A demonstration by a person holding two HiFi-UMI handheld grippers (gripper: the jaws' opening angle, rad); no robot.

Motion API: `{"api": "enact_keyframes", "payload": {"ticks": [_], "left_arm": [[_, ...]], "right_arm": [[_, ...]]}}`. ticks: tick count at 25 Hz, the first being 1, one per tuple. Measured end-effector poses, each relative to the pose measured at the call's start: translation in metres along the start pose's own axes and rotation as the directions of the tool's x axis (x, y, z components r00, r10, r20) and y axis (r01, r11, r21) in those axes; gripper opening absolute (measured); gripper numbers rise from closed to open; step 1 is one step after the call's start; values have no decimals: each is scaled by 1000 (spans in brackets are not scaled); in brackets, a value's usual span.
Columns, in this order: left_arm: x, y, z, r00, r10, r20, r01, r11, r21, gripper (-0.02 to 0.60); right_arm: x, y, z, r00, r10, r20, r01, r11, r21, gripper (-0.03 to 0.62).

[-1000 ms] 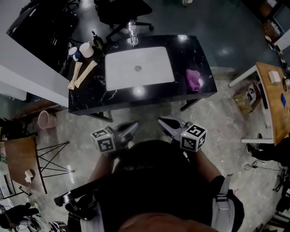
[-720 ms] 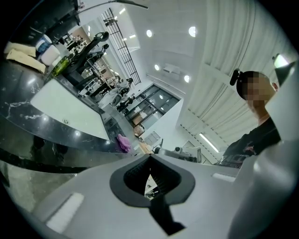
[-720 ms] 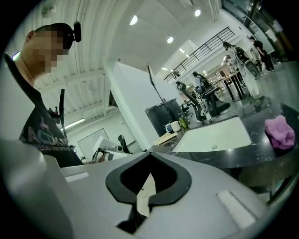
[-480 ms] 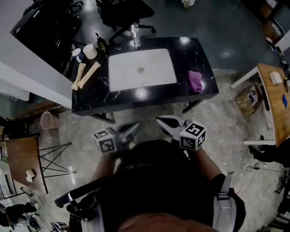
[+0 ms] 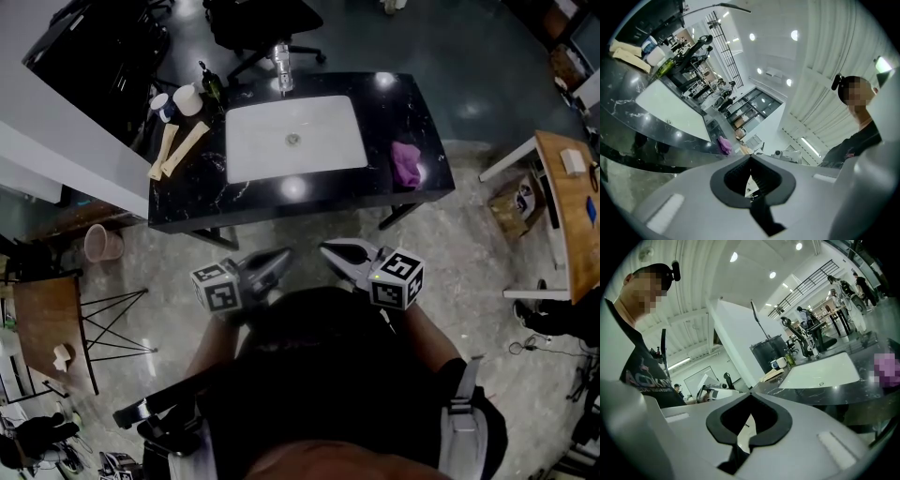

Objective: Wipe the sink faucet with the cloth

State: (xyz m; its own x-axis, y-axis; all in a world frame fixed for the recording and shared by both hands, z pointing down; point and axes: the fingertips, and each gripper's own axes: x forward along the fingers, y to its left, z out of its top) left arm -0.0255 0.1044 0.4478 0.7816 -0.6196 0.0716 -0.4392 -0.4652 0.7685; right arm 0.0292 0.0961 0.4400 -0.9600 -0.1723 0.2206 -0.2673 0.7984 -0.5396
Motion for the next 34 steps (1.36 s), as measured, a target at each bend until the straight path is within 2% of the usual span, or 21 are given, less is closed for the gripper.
{"api": "enact_keyframes", "payload": {"ticks": [4,14,34], "left_arm": [[2,-1,-5,1000,-4,-11,4,1000,-22,0],[6,-5,-8,999,-11,-35,10,1000,-10,0],[3,-5,-9,1000,-14,-26,14,1000,-9,0]], "right_arm": [[-2,1,-2,1000,5,1,-5,1000,10,11],[-7,2,-4,1000,11,20,-11,999,31,11],[-9,6,-4,999,13,33,-14,1000,25,11]]}}
